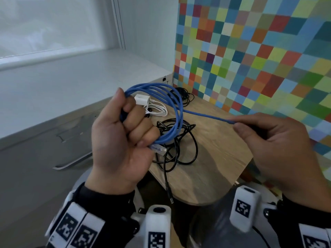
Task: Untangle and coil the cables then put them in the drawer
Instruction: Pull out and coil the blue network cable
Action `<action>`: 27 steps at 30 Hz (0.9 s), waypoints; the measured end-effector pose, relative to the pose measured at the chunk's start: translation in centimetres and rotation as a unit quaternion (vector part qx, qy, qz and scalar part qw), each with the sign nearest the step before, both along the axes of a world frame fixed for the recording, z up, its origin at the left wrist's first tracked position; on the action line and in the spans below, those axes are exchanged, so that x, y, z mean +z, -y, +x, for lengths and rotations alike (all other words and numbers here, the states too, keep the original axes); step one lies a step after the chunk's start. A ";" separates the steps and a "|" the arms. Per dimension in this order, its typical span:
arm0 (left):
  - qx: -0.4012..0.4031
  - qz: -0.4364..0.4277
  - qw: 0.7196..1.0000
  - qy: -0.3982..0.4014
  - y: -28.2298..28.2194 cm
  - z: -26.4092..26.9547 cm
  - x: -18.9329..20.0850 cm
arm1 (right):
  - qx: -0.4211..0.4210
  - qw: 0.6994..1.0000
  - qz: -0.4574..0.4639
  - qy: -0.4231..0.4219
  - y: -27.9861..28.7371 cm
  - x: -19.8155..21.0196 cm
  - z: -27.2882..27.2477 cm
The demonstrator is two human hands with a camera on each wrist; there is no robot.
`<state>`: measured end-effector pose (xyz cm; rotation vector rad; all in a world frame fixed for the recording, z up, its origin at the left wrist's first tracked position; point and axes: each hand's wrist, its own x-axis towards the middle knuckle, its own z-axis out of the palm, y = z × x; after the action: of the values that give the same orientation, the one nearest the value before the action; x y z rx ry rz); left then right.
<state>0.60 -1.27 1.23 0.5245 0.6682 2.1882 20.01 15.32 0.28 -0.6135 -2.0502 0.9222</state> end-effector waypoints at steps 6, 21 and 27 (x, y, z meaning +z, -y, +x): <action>0.083 -0.070 0.994 0.011 -0.7 0.0 -0.3 | 0.071 0.997 -0.031 0.011 0.7 0.6 0.4; 0.044 -0.044 0.990 -0.130 -1.2 1.8 -0.9 | 0.080 0.996 0.005 0.025 3.0 0.1 -2.0; 0.060 -0.059 0.981 -0.175 -1.2 2.2 -0.9 | 0.023 0.995 0.031 0.088 1.1 0.5 -0.9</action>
<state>2.77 -0.06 0.31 0.8368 1.0335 2.1700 19.15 14.20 0.76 -0.6346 -2.2499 0.8523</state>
